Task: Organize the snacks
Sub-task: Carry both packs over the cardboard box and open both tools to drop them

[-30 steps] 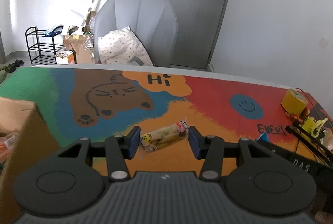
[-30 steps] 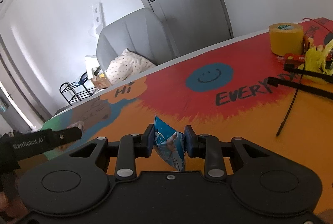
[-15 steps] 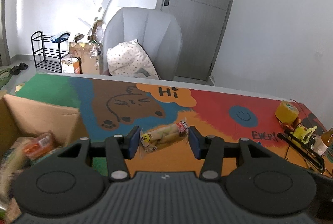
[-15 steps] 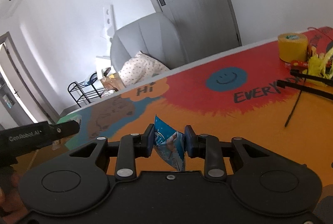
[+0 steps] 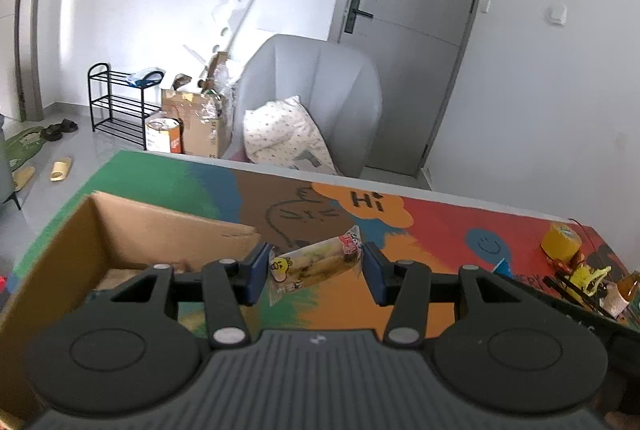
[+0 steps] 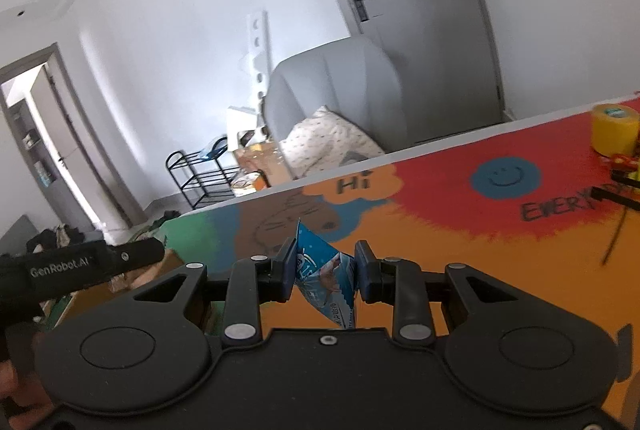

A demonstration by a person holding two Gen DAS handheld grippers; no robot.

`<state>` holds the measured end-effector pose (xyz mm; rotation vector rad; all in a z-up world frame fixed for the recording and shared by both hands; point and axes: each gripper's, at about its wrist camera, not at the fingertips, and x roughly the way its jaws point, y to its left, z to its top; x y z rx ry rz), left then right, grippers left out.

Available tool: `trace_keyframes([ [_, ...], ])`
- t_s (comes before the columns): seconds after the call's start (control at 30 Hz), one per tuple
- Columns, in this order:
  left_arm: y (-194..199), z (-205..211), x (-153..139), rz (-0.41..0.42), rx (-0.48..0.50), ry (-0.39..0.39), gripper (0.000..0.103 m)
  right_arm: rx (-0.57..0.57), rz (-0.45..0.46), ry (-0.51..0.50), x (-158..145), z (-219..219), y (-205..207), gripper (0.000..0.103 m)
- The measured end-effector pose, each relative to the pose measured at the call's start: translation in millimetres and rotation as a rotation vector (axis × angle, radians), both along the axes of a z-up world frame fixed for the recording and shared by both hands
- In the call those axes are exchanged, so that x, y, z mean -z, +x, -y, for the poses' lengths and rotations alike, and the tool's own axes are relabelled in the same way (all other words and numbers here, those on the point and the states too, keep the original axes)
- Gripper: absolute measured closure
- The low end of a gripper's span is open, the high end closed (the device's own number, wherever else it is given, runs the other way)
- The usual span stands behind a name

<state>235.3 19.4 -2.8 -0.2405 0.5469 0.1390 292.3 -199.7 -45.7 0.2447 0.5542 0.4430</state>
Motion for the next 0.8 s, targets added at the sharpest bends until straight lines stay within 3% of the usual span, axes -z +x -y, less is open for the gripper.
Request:
trace_keyframes([
  [0.5,-39,-72,-20,0.018,-0.132,0.000,0.054,-0.167,0.050,-0.027,-21,-81,-21,0.075],
  [0.8,-55,-104,-15,0.000,-0.175,-0.022,0.053,-0.226,0.069,-0.053,-26,-117,-31,0.075],
])
